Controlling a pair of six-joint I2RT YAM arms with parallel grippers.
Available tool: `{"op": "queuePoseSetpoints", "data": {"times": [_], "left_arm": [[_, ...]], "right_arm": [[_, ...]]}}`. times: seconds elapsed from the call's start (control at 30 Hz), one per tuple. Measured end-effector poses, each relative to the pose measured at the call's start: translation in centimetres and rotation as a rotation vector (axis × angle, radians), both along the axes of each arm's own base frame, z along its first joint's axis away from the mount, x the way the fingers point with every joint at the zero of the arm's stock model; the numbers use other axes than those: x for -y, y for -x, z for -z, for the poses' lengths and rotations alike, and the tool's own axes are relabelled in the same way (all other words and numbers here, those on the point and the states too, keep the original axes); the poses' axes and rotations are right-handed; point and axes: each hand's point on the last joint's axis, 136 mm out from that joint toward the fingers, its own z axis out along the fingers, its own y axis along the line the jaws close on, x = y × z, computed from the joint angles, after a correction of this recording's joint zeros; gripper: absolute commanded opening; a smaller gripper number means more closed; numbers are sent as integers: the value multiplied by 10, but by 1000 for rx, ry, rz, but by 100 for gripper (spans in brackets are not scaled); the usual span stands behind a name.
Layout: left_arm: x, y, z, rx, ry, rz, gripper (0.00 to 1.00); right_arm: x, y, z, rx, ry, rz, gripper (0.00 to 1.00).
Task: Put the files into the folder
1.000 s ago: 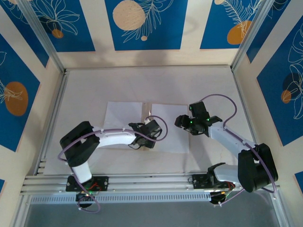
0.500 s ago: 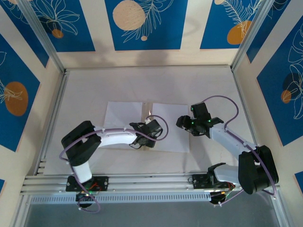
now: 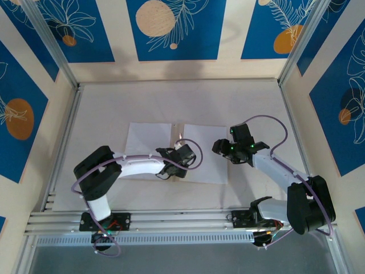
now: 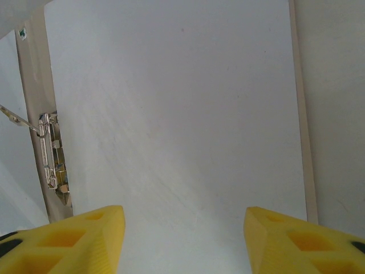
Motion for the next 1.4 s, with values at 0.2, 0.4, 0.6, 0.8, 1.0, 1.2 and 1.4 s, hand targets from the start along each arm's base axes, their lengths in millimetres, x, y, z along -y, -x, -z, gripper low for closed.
{"op": "queuePoseSetpoints", "data": {"times": [0.2,0.4,0.6,0.8,1.0,1.2,1.4], "left_arm": [[-1,1,-9,4,8,1,53],[6,-4,-38,38,62,0,57],[4,-22,-72,83,127,-33,63],[-20,-64,-84,74,204,-106,71],[-38,-109,-82,33,332,-166,82],[-32,-131,-83,6,395,-148,83],[-21,-139,-93,1,460,-122,82]], "right_arm": [[0,0,0,-1,-2,3,58],[3,-1,6,-30,-14,17,58],[3,-3,25,-119,-36,27,58],[-7,-11,31,-146,-87,29,58],[-16,-22,38,-169,-120,28,58],[-20,-30,42,-187,-136,28,58],[-24,-36,46,-205,-144,24,58]]}}
